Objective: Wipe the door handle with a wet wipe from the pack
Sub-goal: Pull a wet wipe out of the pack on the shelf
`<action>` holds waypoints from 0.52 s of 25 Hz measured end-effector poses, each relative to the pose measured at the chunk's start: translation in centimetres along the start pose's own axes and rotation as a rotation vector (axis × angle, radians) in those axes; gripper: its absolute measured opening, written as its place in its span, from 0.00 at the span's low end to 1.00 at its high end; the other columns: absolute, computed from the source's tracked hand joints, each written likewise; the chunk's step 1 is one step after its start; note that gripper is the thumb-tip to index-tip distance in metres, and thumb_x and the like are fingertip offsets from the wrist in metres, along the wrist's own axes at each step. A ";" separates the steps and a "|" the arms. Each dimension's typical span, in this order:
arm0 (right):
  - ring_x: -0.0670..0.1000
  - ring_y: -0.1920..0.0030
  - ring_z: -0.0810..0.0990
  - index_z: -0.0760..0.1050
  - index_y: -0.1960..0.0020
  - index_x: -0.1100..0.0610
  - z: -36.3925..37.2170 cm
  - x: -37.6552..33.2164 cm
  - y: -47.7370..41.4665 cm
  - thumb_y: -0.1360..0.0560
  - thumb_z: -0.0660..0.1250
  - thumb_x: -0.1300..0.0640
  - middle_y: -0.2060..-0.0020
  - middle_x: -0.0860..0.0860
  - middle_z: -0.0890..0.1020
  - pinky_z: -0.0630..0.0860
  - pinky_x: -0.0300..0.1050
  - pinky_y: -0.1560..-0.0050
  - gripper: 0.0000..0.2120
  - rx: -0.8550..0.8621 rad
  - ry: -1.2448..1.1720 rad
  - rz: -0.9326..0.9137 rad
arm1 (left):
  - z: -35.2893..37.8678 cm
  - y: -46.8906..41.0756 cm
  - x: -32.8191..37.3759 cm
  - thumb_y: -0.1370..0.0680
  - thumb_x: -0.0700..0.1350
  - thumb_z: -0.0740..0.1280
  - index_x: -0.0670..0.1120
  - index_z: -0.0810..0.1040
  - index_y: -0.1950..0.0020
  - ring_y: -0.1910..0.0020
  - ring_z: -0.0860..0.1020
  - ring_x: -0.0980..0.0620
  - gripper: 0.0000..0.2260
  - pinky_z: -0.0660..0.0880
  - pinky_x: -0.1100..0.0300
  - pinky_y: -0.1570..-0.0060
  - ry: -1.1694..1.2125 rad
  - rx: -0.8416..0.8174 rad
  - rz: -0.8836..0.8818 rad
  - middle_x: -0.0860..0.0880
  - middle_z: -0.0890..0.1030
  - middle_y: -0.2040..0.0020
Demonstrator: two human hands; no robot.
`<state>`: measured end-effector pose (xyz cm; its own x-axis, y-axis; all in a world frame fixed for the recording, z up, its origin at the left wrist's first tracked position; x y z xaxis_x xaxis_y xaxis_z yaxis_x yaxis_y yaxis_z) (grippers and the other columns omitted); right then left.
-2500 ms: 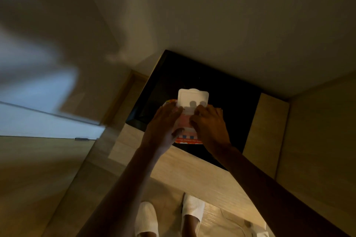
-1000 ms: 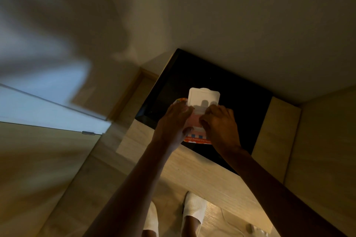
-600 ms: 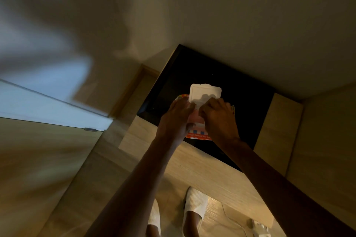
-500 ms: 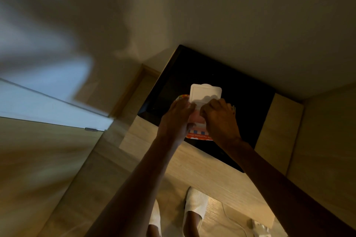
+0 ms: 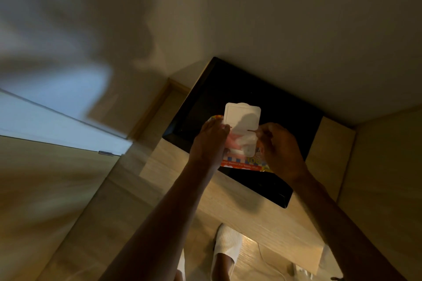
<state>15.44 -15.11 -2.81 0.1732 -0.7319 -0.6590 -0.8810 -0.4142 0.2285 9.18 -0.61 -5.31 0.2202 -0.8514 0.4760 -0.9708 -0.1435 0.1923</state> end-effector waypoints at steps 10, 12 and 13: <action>0.51 0.55 0.80 0.72 0.52 0.59 -3.2 -0.6 1.6 0.19 0.59 0.55 0.57 0.54 0.79 0.78 0.45 0.54 0.08 0.159 -0.441 0.030 | 0.3 0.3 -0.9 0.29 0.49 0.72 0.48 0.67 0.29 0.27 0.62 0.49 0.30 0.70 0.52 0.35 -0.024 -0.009 -0.023 0.48 0.64 0.26; 0.49 0.56 0.79 0.71 0.53 0.57 -3.7 -1.4 1.8 0.19 0.58 0.57 0.59 0.52 0.78 0.77 0.42 0.55 0.07 0.163 -0.456 0.017 | 0.3 0.4 -1.0 0.29 0.48 0.72 0.49 0.66 0.29 0.27 0.63 0.49 0.30 0.70 0.53 0.36 -0.012 -0.002 -0.033 0.48 0.65 0.27; 0.47 0.57 0.78 0.71 0.54 0.56 -3.8 -1.9 1.9 0.19 0.58 0.58 0.60 0.50 0.77 0.77 0.40 0.56 0.07 0.153 -0.449 0.001 | 0.3 0.4 -1.0 0.29 0.48 0.73 0.49 0.66 0.29 0.28 0.64 0.49 0.30 0.71 0.53 0.36 -0.005 0.008 -0.042 0.48 0.66 0.27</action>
<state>15.14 -16.54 1.55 -0.0057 -0.4122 -0.9111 -0.9417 -0.3042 0.1436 8.51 0.04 -5.93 0.2604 -0.8468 0.4638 -0.9614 -0.1833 0.2052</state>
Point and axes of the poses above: each hand's wrist, its own y-axis away from the middle knuckle, its own z-axis out of the palm, x = y × z, the point moved 7 cm from there along -y, towards the middle knuckle
